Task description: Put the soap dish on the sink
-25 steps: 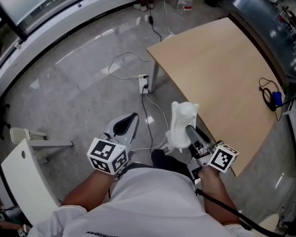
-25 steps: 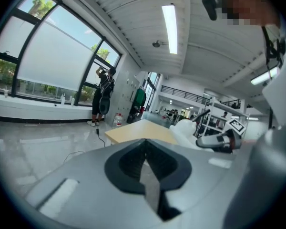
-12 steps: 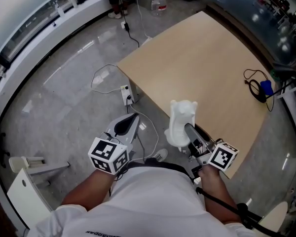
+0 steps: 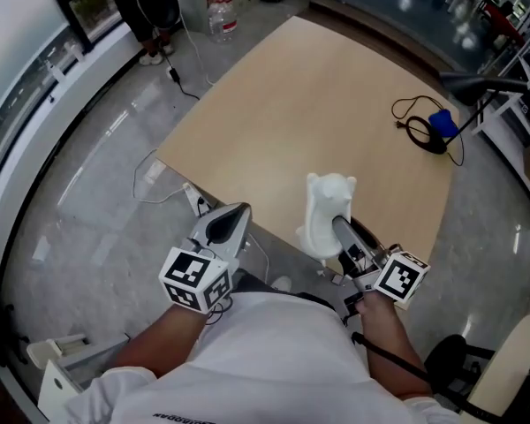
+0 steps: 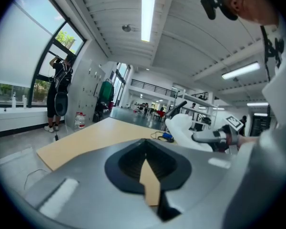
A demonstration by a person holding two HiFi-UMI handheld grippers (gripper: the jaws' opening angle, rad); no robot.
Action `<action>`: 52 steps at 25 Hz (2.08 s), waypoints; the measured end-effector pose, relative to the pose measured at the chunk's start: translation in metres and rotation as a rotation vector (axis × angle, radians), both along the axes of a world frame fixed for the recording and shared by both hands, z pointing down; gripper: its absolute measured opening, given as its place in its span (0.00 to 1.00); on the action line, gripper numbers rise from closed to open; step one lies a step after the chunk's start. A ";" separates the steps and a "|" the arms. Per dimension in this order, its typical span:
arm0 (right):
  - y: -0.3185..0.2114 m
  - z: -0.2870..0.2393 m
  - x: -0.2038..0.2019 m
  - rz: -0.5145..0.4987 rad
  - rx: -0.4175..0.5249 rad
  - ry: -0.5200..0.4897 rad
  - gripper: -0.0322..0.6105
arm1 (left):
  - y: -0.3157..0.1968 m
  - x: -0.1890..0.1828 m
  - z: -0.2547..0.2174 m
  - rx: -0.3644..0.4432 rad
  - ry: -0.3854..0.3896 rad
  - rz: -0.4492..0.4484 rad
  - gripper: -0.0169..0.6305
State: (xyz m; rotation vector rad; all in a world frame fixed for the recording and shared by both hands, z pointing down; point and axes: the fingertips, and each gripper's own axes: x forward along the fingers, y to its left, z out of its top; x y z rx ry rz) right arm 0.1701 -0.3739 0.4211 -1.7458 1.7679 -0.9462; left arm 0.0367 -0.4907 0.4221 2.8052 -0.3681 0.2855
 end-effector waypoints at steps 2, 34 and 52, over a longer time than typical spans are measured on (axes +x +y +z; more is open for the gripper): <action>0.012 0.005 0.010 0.047 -0.005 -0.007 0.26 | 0.005 0.012 0.003 -0.002 -0.009 0.037 0.04; -0.025 0.026 0.025 0.482 -0.059 -0.100 0.26 | -0.085 0.090 0.008 0.000 -0.080 0.444 0.04; -0.105 0.124 0.037 0.546 -0.220 -0.403 0.26 | -0.128 0.088 0.054 -0.049 -0.170 0.509 0.04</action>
